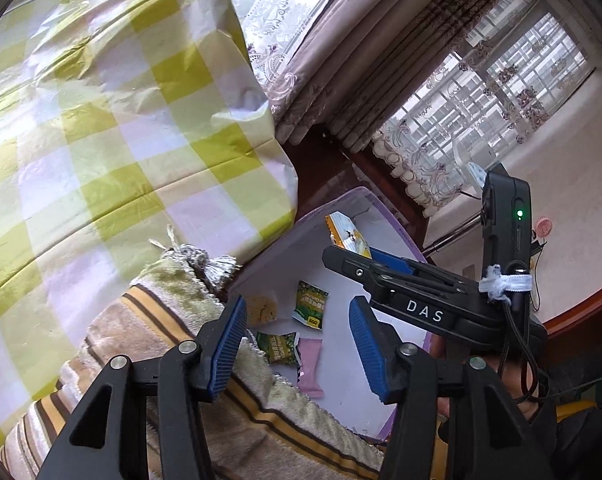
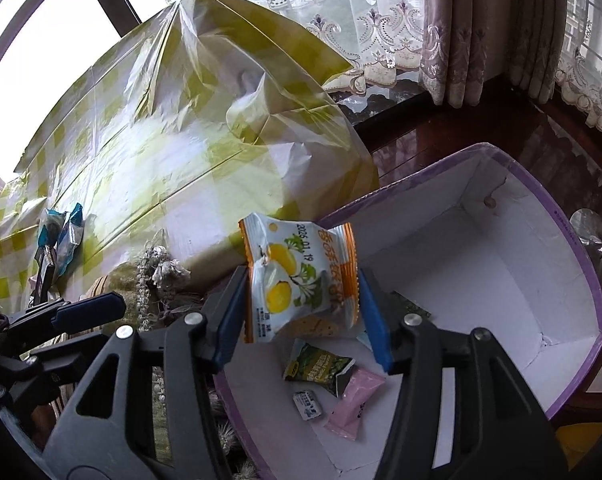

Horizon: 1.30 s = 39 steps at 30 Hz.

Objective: Organize snacks
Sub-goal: 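Carry both snacks to the purple box and open both grippers to drop them, then move both tools back over the snack pile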

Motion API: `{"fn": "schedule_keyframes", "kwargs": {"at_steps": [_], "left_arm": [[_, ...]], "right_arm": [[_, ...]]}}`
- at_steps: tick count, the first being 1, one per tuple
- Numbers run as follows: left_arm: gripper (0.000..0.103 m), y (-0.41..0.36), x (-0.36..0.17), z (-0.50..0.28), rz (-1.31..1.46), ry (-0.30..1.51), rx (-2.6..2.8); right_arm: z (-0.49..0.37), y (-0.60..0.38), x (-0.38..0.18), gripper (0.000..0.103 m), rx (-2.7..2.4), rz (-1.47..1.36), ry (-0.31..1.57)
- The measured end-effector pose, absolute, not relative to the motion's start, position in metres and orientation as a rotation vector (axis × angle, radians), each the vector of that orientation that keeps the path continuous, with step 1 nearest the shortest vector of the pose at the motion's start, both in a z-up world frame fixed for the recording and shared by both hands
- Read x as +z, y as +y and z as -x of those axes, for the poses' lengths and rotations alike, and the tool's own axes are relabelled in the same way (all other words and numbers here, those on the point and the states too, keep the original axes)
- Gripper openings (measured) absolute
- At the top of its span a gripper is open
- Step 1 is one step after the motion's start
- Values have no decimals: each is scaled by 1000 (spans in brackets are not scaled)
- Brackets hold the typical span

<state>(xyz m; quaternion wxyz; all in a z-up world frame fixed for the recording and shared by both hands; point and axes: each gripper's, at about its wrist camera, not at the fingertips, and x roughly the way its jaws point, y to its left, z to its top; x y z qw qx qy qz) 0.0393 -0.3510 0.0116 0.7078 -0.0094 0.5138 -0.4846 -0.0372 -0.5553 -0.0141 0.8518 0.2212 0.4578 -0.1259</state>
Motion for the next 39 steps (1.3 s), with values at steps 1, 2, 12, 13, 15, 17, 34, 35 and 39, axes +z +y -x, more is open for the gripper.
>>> {"fn": "schedule_keyframes", "kwargs": {"at_steps": [1,2,12,13,15,17,34,35,39], "left_arm": [[54,-348,12,-41,30,1140,-1071],[54,-345,12,-42,37,1139,-1065],[54,-313,17,-52,111,1104,-1008],[54,-309,18,-52,117,1097,-1000],[54,-299,19,-54,129,1084,-982],[54,-286,21,-56,149,1073,-966],[54,-152,29,-69,248,952,-679],[54,-143,29,-70,251,950,-652],[59,-101,26,-73,271,936,-571]], "right_arm": [[36,-554,-13,57,-265,-463,964],[36,-553,-12,57,-264,-460,966],[25,-535,-6,69,-254,-421,981],[24,-532,-5,69,-251,-416,982],[21,-526,-2,69,-241,-405,983],[18,-519,0,69,-232,-394,986],[-25,-408,20,69,-72,-272,931],[-28,-402,20,69,-62,-266,930],[-41,-377,18,69,-23,-233,935]]}}
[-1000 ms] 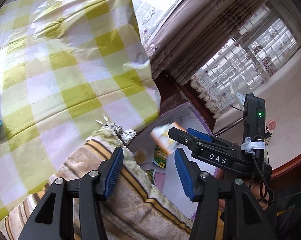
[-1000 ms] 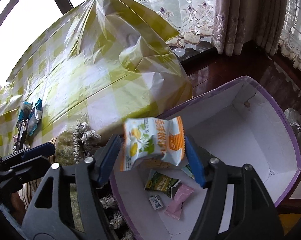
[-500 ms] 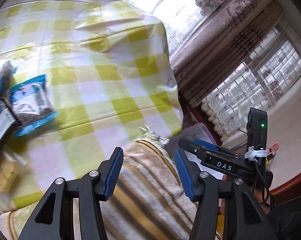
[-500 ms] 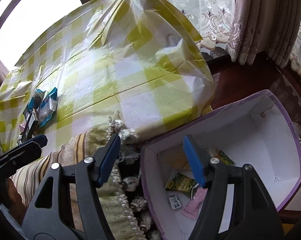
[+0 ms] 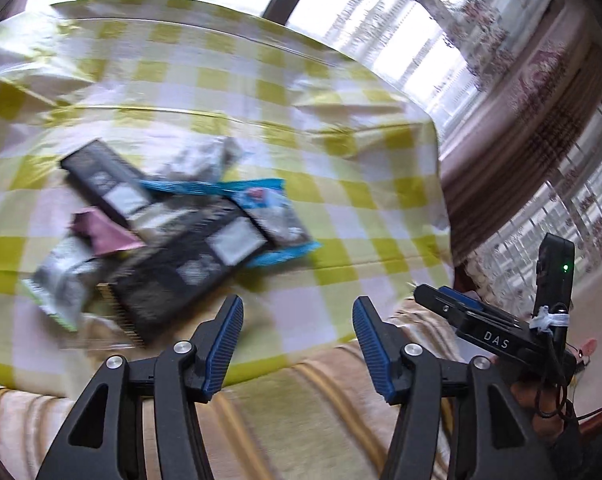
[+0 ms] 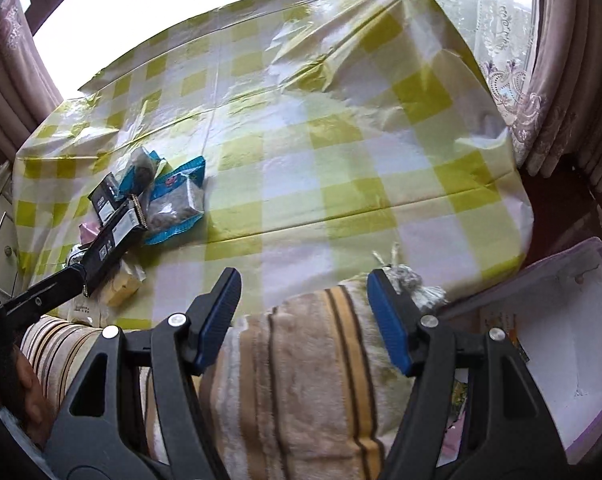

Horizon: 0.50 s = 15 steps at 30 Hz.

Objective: Organize snacks
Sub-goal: 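Move both tools back over the snack pile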

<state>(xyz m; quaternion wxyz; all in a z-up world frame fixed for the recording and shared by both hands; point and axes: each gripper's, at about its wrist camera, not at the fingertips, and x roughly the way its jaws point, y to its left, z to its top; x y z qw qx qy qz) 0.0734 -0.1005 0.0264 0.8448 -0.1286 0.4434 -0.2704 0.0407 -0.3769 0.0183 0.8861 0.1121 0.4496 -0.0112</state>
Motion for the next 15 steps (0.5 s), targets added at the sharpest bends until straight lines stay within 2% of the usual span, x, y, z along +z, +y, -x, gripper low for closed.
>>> {"fn": "schedule_keyframes", "kwargs": {"at_steps": [8,15], "left_arm": [[59,-13,12,-87,341,952,-385],[59,3,2,-111,192,1010,-271]], "right_arm": [[-64,-345,9,69,9,-178,966],[-87,-322,5,69,29,-138,985]]}}
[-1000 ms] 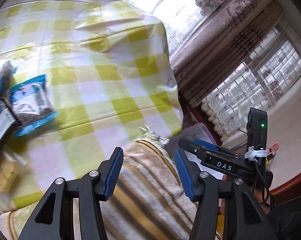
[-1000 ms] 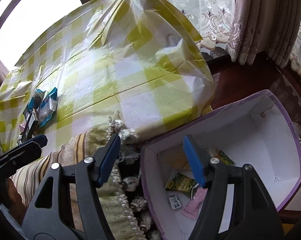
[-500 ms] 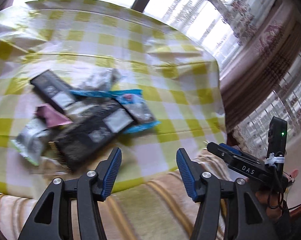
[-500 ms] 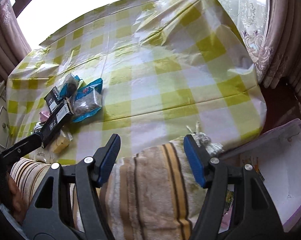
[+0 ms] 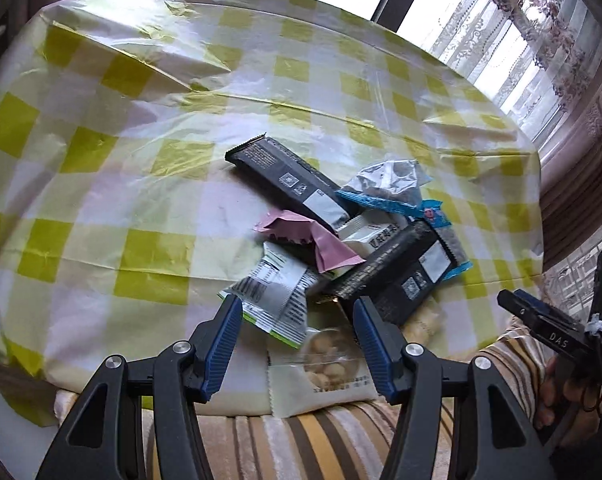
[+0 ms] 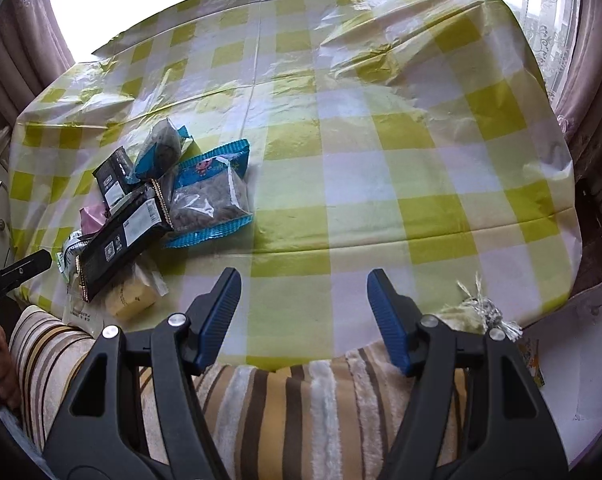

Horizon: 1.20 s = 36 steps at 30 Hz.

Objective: Organize snacks
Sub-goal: 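Move both tools back over the snack pile, then grasp the white-green packet with the left gripper while the right grasps the black bar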

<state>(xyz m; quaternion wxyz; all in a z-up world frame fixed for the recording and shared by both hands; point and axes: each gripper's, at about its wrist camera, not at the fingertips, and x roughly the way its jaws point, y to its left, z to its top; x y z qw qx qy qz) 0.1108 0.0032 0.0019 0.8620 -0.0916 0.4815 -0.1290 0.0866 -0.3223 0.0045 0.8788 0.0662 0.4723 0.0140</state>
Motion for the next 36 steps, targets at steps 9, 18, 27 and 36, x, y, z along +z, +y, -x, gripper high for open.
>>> {"fn": "schedule_keyframes", "kwargs": {"at_steps": [9,18,27,36], "left_arm": [[59,-8,-15,-138,13,1075,-260],[55,-12,-30,-150,11,1099,-320],[52,-1,-30,-146,72,1070,-306],[52,28,-26,-142,202,1027,-214]], "right_arm": [[-96,-272,3,69,160,-116,1005],[-107,-220,4,69,252,-123,1033],[-130,-183,2,74,233,-124,1068],[-147,-155,-1,84,157,-36,1078]]}}
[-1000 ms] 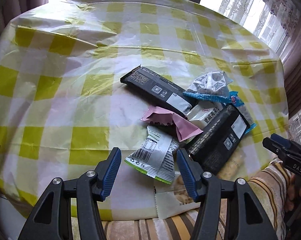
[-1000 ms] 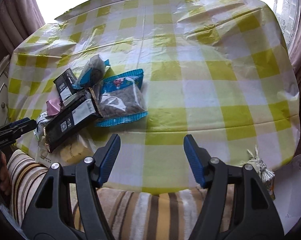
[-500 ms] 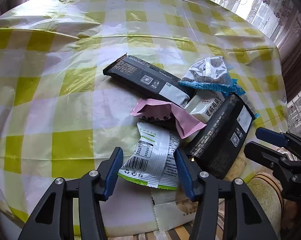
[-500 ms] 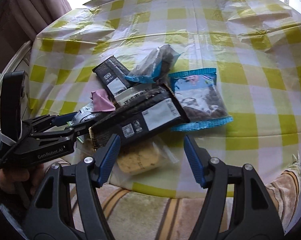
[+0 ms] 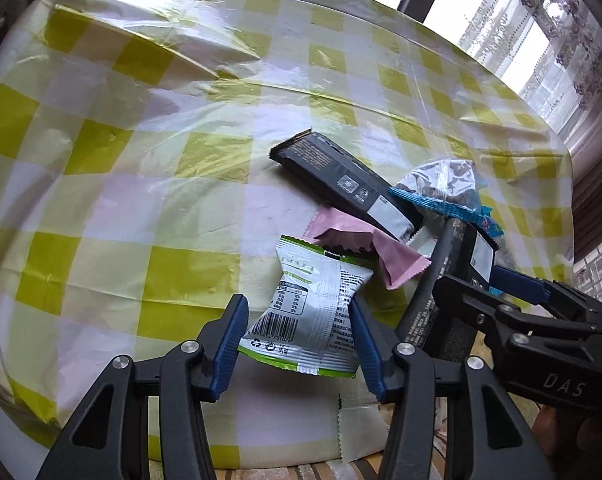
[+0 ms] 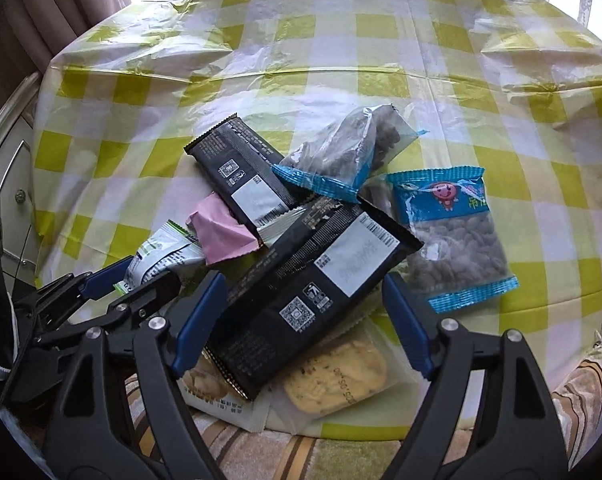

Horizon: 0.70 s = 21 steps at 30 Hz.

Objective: Organize snacks
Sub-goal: 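Grasp the white-green packet with the left gripper while the right grasps the black bar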

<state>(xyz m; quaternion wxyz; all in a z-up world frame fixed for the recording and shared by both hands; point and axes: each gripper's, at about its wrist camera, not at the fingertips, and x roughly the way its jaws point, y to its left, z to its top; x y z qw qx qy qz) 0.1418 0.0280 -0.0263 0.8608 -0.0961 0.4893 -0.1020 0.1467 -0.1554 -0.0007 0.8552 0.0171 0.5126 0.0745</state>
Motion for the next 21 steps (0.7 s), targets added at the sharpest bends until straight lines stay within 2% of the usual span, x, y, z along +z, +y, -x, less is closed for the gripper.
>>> {"fn": "schedule_keyframes", "kwargs": {"at_steps": [9,15,17,19,21], "left_arm": [[52,50,-29,-141,304,1021,-160],[52,48,-27,-141,292,1015,-177],[52,48,-27,-142,291,1011,-179],[52,48,-27,-141,292,1012,-182],[52,47,-27,-142,286,1015,-186]], "right_arm": [[-146,-122,-7,85,33,190,1070],[-141,-132,-4,82,91,190,1061],[-137,-143,1,64,114,174,1060],[-135,-154,1,59,134,169,1071],[-133,-163,-2,59,151,165,1088]]}}
